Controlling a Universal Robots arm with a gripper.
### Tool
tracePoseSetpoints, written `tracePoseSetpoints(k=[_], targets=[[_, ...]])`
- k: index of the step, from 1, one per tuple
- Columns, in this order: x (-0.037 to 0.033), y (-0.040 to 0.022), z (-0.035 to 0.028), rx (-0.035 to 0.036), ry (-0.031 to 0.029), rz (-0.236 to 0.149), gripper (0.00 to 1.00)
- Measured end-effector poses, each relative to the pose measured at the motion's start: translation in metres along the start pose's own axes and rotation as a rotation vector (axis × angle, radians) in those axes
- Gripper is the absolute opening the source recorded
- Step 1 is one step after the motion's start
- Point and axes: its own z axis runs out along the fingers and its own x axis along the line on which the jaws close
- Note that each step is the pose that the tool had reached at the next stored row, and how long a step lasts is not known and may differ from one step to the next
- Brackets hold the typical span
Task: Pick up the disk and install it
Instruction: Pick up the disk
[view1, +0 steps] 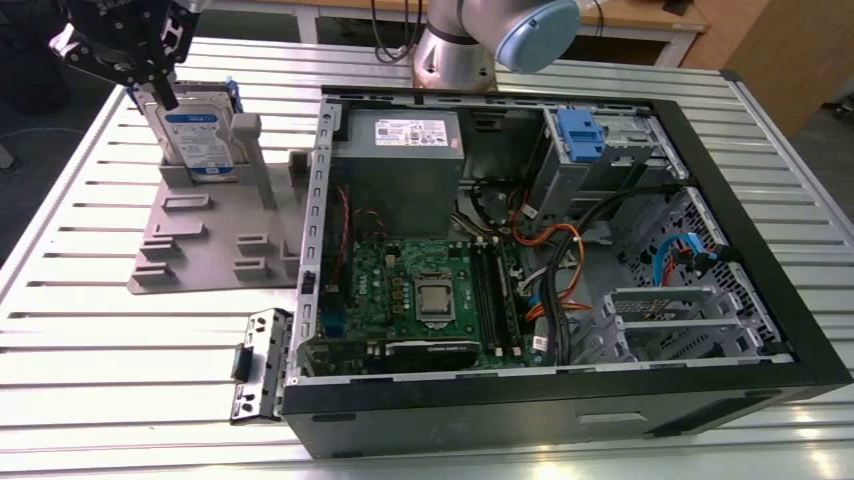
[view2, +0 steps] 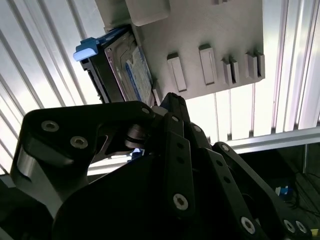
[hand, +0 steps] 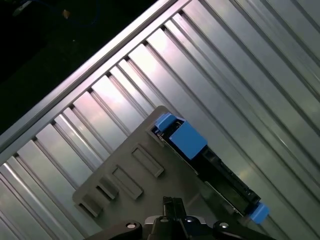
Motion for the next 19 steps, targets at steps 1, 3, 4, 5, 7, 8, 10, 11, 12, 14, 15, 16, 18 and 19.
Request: tracePoseSetpoints(k=[1,3,4,5,7,8,10,11,12,14,15,16,18,19], targets=[[0.0000,0.0000,0.0000,-0.0001,0.0001,-0.006,0.10],[0.0000,0.0000,0.0000,-0.0004,0.0003,-0.017,0.10],[0.0000,0.0000,0.0000,-0.0006,0.0004,-0.023,0.10],[0.0000,0.0000,0.0000,-0.0007,0.0005,-0.029,0.10],[0.0000,0.0000,0.0000,-0.0011,0.0007,-0.041,0.10],[0.0000,0.0000,0.0000,-0.0012,0.0007,-0.047,0.10],[0.0000,0.0000,0.0000,-0.0015,0.0009,-0.058,0.10],[0.0000,0.0000,0.0000,-0.0017,0.0011,-0.064,0.10],[0.0000,0.0000,0.0000,-0.0018,0.0011,-0.070,0.10],[0.0000,0.0000,0.0000,-0.0022,0.0013,-0.082,0.10],[0.0000,0.0000,0.0000,-0.0023,0.0014,-0.088,0.10],[0.0000,0.0000,0.0000,-0.0025,0.0015,-0.094,0.10],[0.0000,0.0000,0.0000,-0.0033,0.0021,-0.126,0.10],[0.0000,0.0000,0.0000,-0.0035,0.0022,-0.132,0.10]])
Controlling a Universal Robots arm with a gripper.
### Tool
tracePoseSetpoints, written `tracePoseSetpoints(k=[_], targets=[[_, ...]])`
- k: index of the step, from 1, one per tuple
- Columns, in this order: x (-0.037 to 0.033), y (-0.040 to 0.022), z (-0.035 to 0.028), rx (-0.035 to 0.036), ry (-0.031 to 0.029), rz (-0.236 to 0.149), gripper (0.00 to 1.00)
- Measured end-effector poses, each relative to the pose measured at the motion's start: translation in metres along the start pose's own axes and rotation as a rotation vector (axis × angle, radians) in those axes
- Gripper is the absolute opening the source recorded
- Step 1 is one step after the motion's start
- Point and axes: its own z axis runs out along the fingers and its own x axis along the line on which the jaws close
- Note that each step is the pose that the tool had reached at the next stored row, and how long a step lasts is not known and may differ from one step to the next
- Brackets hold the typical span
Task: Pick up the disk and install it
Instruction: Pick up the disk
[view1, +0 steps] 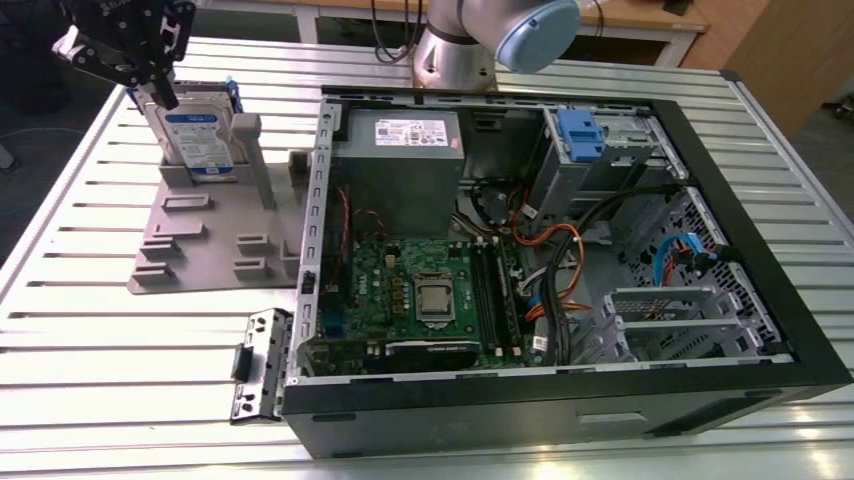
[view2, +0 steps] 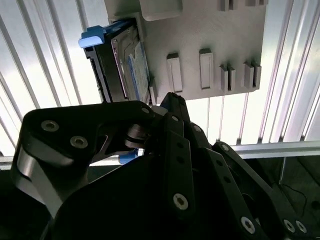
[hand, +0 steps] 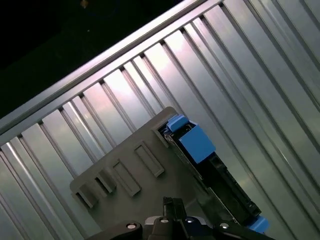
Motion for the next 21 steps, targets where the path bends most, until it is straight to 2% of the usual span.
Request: tracePoseSetpoints(k=[21], targets=[[0.0000,0.0000,0.0000,-0.0032,0.0020,-0.122,0.10]])
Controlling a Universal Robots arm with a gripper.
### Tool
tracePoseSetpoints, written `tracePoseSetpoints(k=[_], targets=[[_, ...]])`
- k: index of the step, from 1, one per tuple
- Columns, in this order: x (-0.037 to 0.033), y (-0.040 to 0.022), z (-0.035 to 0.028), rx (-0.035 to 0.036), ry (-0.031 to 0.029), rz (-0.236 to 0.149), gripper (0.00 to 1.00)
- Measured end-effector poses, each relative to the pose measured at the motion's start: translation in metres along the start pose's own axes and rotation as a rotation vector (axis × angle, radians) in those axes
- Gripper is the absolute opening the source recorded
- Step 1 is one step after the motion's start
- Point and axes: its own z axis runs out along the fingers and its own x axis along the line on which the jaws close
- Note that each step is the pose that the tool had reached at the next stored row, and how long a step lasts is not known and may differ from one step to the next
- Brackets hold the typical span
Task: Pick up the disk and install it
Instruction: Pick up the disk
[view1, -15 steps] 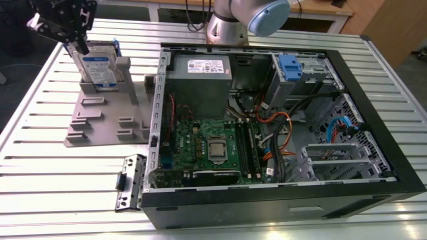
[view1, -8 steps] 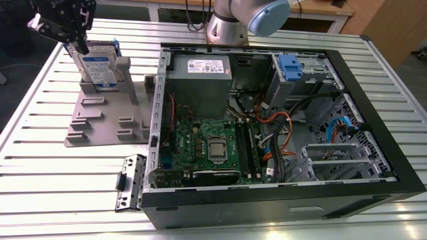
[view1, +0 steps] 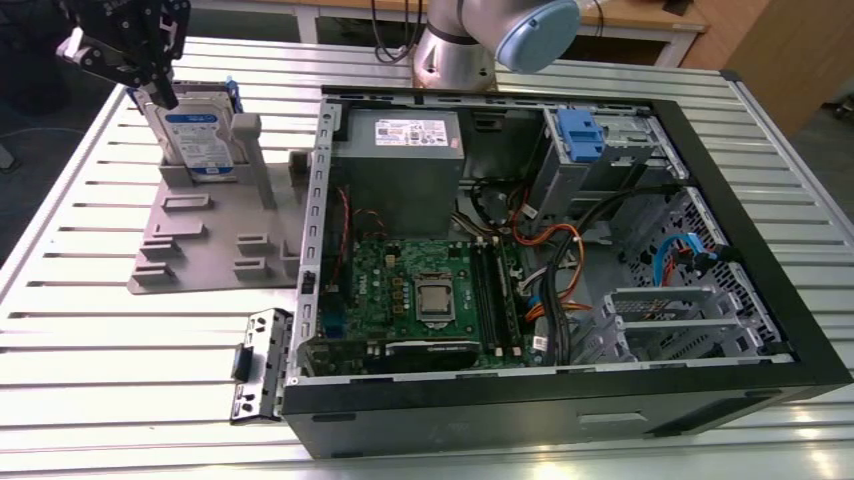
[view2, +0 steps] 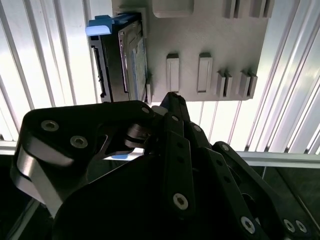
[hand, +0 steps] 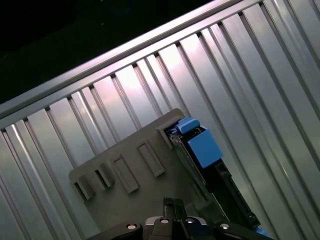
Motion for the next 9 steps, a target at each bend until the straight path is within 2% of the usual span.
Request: tracePoseSetpoints(k=[9], targets=[[0.0000,0.0000,0.0000,-0.0014,0.0008,-0.051,0.10]])
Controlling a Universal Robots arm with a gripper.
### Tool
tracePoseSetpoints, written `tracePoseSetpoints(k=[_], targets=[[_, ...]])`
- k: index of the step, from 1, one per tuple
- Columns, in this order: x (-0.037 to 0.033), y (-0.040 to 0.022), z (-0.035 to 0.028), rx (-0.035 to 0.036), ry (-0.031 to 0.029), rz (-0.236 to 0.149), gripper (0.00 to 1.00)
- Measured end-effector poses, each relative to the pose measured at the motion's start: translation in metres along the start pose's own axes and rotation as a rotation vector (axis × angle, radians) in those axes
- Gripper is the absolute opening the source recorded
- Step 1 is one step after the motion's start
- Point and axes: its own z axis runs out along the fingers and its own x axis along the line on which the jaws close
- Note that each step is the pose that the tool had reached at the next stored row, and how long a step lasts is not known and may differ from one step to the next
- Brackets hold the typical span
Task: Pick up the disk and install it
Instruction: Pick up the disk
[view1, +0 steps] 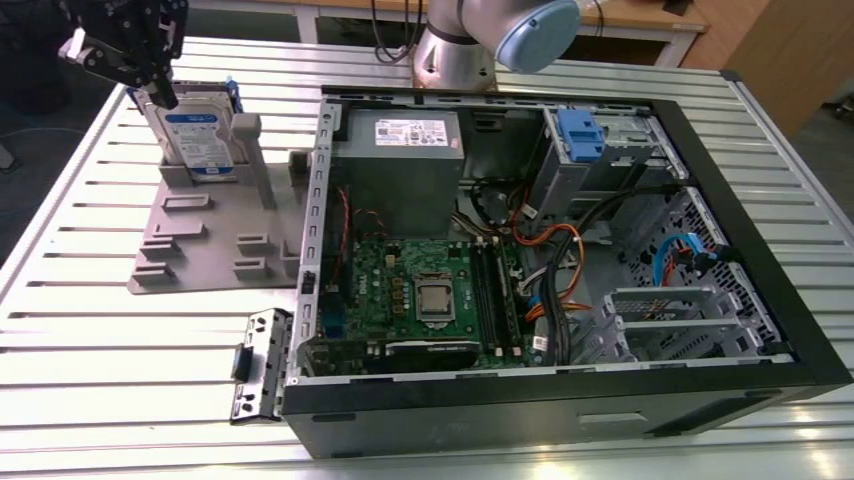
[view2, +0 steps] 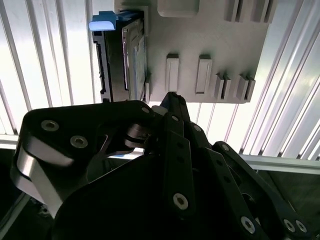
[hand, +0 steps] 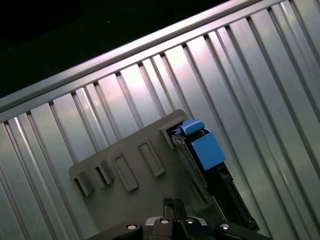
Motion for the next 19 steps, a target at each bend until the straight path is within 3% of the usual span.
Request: tracePoseSetpoints(k=[19], targets=[[0.0000,0.0000,0.0000,-0.0028,0.0017,-0.105,0.10]])
